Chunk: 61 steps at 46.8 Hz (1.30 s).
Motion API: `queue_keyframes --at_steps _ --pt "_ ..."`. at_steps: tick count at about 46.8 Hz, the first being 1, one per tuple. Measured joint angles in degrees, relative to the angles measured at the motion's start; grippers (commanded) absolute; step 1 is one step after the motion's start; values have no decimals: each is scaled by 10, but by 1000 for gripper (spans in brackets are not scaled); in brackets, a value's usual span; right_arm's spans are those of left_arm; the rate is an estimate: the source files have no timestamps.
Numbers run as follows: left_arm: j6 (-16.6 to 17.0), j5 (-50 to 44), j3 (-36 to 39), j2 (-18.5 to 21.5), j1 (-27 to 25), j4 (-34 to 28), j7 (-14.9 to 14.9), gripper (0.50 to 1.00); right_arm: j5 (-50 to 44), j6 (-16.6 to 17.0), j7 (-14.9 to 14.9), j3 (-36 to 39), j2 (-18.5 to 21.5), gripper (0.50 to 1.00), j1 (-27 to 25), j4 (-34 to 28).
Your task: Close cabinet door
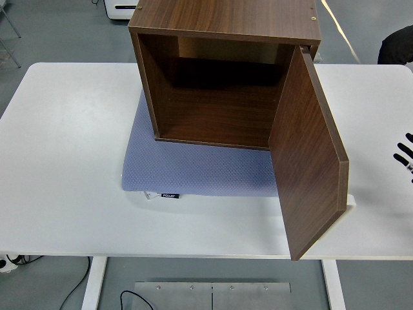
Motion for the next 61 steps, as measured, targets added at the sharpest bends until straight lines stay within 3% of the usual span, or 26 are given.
queue_keyframes --at_steps 28,61 --pt "0 0 0 0 0 0 0 1000 -6 0 -1 -2 -5 1000 -29 2" --pt "0 0 0 0 0 0 0 1000 -56 0 -2 -3 0 1000 -46 79"
